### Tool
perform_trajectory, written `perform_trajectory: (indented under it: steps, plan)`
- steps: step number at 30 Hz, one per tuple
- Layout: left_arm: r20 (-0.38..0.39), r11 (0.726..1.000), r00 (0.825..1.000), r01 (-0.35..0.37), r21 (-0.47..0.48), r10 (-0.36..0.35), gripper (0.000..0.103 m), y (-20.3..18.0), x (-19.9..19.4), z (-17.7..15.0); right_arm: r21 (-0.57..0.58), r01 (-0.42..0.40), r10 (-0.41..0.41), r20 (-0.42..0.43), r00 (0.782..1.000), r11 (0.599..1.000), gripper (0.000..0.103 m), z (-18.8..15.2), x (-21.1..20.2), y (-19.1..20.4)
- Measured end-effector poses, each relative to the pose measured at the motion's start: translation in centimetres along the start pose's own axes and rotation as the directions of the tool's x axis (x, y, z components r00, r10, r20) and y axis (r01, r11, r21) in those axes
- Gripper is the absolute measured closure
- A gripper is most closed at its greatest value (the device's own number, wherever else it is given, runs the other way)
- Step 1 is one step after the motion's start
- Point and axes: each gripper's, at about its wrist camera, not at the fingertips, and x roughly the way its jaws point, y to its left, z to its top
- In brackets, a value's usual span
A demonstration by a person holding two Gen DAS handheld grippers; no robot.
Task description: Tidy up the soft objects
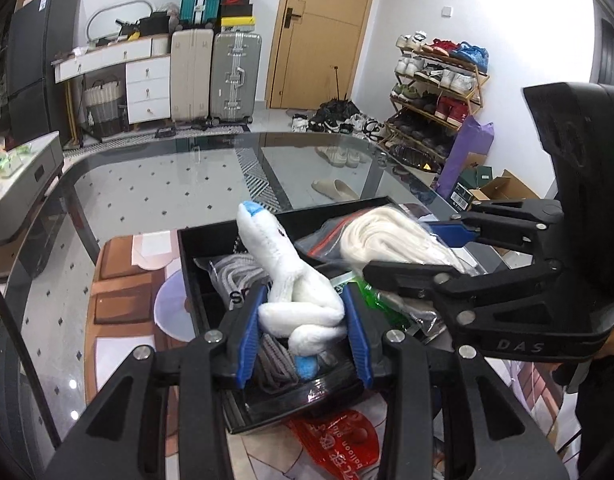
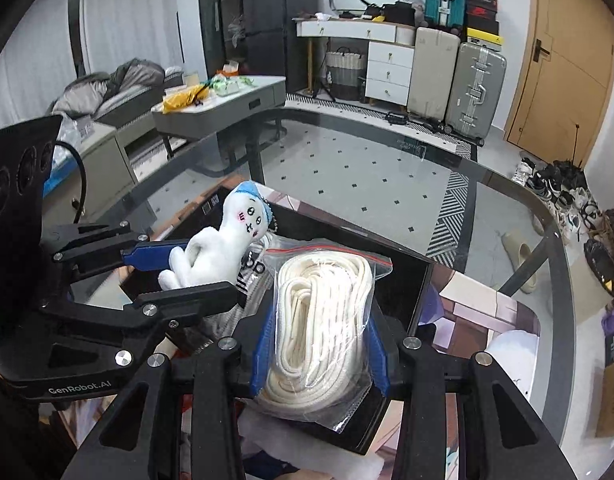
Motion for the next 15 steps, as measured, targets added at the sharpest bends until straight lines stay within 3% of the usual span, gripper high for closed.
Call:
perform_trajectory:
  steps: [6,15]
  plan:
    - [-0.005,1.0,1.0,-0.003,0.027,0.003,0.065,-0.5,0.1,0.0,-0.011,0.019,-0.019,-0.048,0.999,1.0,0.063,-0.3,1.7,0.0]
    - [-0.016,0.996,1.0,-0.006,0.093,0.007,0.065,-0.6,-0.1,-0.1,0.018,0.06,-0.059,-0.051,0.997,0.998,0.063,-0.8,1.7,0.7]
